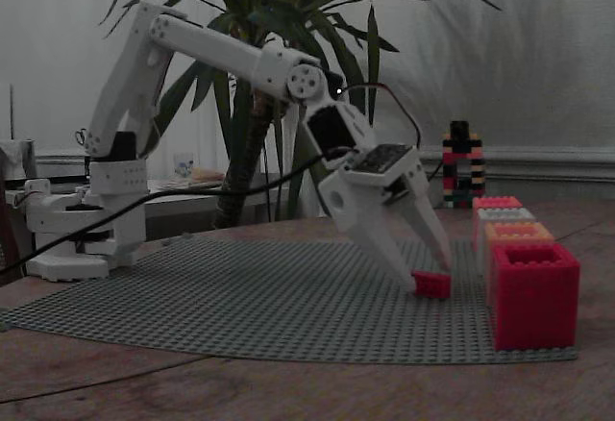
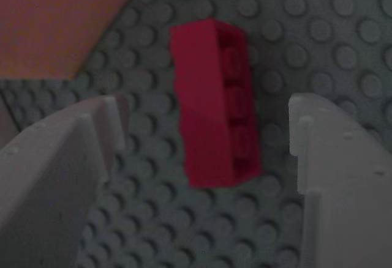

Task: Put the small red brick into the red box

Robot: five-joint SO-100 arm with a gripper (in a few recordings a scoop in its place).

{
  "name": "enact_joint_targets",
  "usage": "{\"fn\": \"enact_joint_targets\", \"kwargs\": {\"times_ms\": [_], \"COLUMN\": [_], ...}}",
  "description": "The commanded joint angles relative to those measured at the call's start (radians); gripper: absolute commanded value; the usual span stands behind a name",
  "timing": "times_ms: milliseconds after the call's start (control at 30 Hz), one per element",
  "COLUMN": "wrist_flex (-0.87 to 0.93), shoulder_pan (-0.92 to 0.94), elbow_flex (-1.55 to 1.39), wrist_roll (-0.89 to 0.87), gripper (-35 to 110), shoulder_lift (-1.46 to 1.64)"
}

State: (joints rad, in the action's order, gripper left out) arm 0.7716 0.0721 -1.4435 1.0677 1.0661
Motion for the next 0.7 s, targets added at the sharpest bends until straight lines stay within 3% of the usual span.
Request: {"fn": "enact_joint_targets", "kwargs": {"times_ms": [0,367,500,667], "wrist_flex": [-0.006,-0.017,-0.015,-0.014], "shoulder_pan": [-0.003,-0.009,-0.012,-0.014], "elbow_flex": [0.089,0.121,0.140,0.166], "wrist_roll": [0.003,-0.012,-0.035,-0.074], "gripper": [24,17,2,0], "shoulder_lift": [0.034,-0.017,-0.028,-0.015]}}
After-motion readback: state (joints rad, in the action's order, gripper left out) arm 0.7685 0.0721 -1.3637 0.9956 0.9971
